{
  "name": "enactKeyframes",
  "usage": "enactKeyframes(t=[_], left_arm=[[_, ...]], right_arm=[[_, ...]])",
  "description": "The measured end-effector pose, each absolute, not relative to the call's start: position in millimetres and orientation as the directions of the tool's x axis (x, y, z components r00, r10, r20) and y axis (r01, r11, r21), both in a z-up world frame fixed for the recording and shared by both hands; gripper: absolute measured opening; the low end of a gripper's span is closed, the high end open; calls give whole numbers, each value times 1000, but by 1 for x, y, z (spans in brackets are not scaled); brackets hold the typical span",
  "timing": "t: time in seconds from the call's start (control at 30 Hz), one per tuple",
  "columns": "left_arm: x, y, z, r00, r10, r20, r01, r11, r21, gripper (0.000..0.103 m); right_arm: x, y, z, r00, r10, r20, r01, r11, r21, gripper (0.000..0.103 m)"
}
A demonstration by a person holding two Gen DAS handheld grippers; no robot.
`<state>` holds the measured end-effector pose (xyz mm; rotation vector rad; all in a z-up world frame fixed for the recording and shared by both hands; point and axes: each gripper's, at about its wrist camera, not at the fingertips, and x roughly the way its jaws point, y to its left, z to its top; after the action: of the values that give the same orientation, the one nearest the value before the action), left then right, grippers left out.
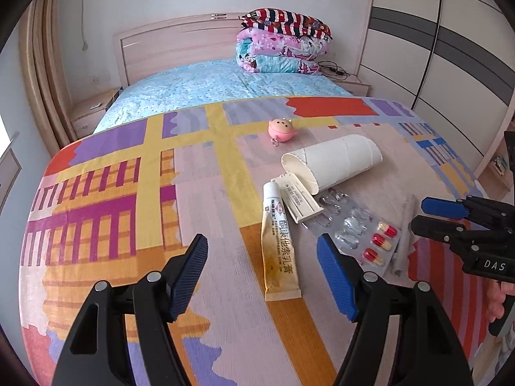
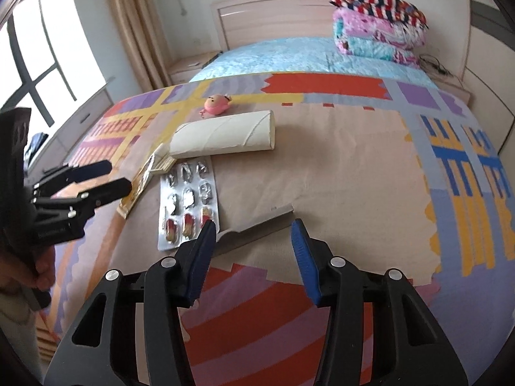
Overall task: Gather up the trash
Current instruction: 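Grasp the yellow ointment tube with the left tool while the right tool grasps the grey comb strip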
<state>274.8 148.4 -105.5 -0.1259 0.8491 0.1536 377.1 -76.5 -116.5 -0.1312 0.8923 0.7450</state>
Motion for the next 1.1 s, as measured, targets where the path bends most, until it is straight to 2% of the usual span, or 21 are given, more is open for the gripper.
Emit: enactKeyframes(t=[0.17,0.27,0.37,0.53,0.6,0.67,0.77,1.03,1.07,1.1], left_arm=[[281,148,-111,639,101,-763,-199,979,-37,65],[285,149,-115,632,89,-770,-194,980,-47,48],[285,152,-118,628,90,-773,-203,978,-51,36],[284,149,-118,632,79,-771,-180,982,-48,32],[283,145,-119,637,36,-770,-136,988,-66,18],[279,144,-119,636,29,-771,-126,990,-66,15],[273,144,-116,636,23,-771,-125,989,-74,11],[267,142,-112,598,25,-801,-144,987,-77,13],[266,141,-112,596,31,-803,-152,986,-75,20],[265,140,-111,597,40,-802,-161,985,-70,38]], right_arm=[[381,-71,-121,396,531,-749,-624,754,205,46],[382,-72,-121,405,518,-753,-613,765,197,31],[382,-75,-121,411,507,-758,-613,769,182,27],[380,-78,-121,409,501,-763,-624,764,167,23],[381,-80,-121,411,504,-760,-613,770,179,17],[381,-85,-121,418,505,-755,-596,780,192,8],[380,-90,-122,408,514,-755,-597,776,206,6],[372,-97,-123,392,524,-757,-617,759,206,6],[371,-98,-123,389,526,-757,-619,757,207,6],[370,-98,-123,389,527,-756,-621,756,207,6]])
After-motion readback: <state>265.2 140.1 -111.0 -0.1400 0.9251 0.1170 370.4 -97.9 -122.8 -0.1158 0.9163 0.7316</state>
